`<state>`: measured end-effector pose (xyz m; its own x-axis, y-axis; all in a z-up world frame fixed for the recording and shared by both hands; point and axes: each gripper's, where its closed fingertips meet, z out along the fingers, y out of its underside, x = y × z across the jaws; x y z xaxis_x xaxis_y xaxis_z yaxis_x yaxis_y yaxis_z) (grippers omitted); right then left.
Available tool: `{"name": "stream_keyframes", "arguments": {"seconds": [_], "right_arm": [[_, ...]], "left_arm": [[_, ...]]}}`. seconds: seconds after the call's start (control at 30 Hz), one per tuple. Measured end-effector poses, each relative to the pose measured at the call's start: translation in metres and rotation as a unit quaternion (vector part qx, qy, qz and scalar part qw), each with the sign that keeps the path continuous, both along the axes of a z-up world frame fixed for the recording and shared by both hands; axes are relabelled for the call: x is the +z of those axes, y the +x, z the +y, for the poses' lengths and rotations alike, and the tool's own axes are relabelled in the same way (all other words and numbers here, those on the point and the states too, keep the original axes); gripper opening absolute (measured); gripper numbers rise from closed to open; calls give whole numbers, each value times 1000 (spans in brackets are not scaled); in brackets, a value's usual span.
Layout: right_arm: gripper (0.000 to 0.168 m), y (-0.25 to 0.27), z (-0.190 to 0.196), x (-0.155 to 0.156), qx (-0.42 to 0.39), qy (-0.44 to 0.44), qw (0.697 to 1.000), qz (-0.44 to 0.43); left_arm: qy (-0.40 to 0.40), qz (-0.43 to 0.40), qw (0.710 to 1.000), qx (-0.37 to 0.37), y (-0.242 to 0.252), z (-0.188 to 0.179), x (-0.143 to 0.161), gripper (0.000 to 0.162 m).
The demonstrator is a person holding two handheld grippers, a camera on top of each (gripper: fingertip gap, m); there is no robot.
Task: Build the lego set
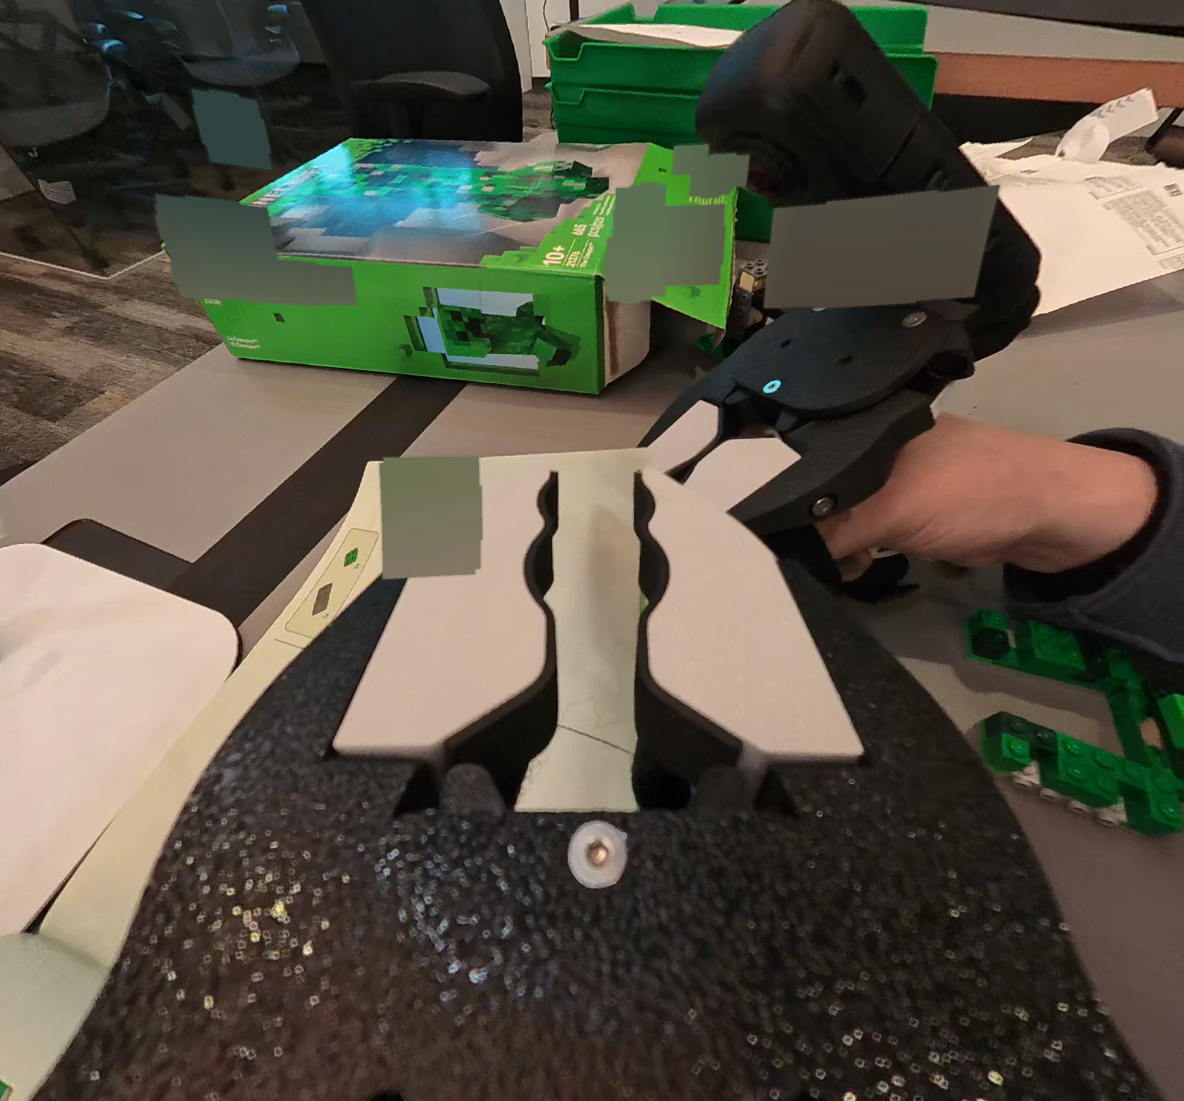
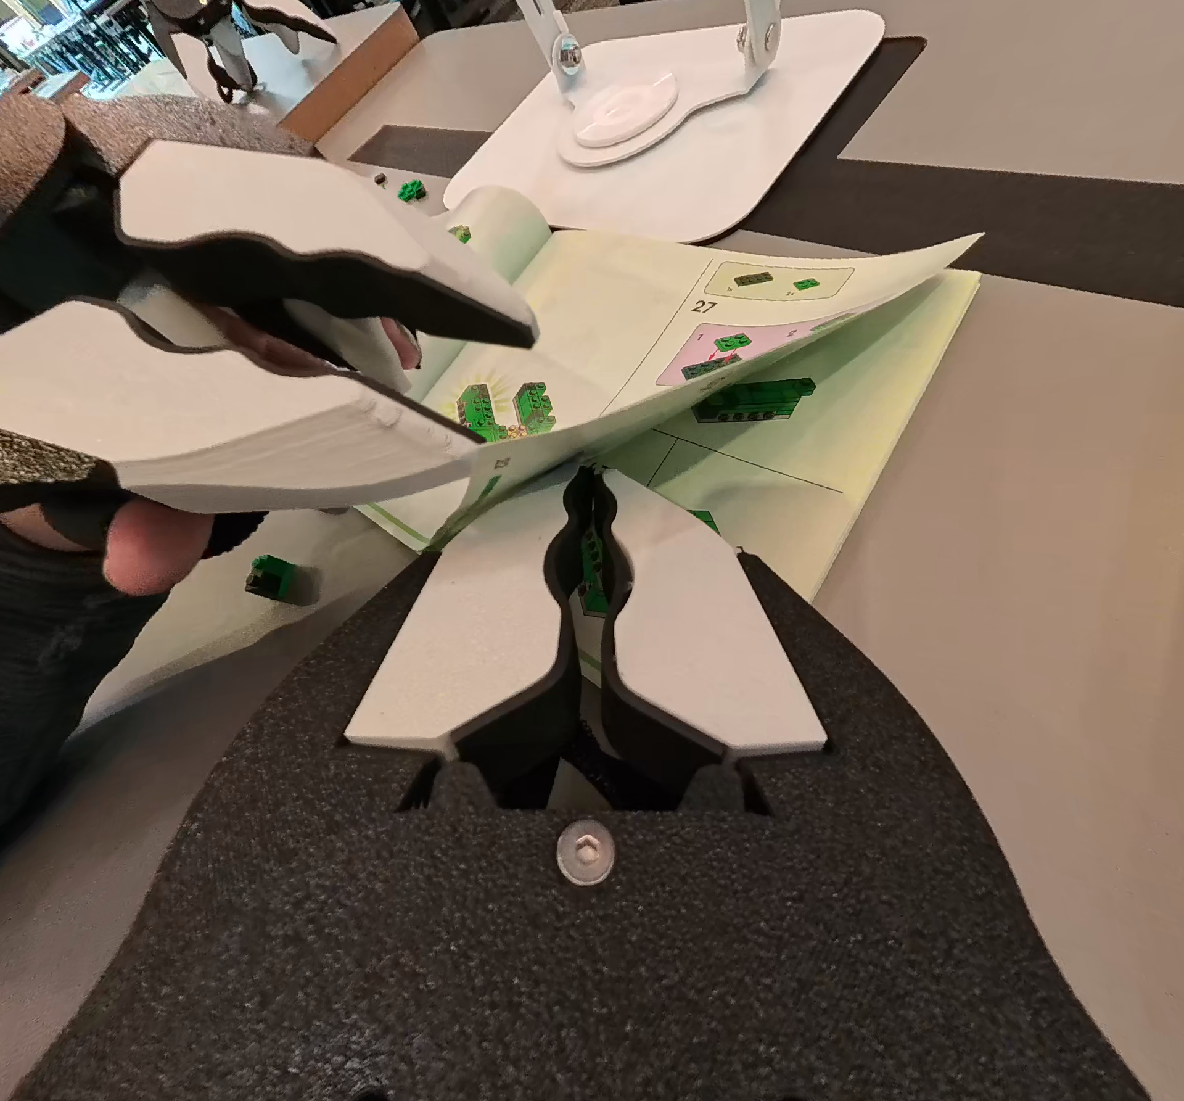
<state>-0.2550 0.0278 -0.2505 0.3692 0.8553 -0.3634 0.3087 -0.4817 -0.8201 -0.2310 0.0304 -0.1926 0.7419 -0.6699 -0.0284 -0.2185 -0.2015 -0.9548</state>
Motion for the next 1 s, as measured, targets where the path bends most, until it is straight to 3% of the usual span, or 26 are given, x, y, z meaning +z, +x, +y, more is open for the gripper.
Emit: {"name": "stream_keyframes", "arguments": {"seconds": [0.3, 0.43, 0.57, 0.67, 0.83, 1.0], "right_arm": [[0, 0, 1, 0, -4, 1, 1000, 0], [0, 4, 9, 0, -29, 15, 999, -8], [0, 12, 24, 2, -83, 53, 995, -23], [0, 8, 21, 2, -64, 83, 994, -34], [0, -3, 11, 12, -16, 180, 983, -39], [0, -9, 4, 13, 17, 281, 957, -73]], "left_arm": [[-1, 0, 1000, 17, -5, 3, -1, 19], [14, -12, 998, 62, -19, 9, 6, 0], [15, -13, 993, 120, -38, 14, 13, 0], [-17, -10, 987, 162, -52, 16, 10, 0], [-87, -87, 982, 144, -56, 10, 4, 0], [-152, -185, 965, 110, -55, 6, 0, 31]]}}
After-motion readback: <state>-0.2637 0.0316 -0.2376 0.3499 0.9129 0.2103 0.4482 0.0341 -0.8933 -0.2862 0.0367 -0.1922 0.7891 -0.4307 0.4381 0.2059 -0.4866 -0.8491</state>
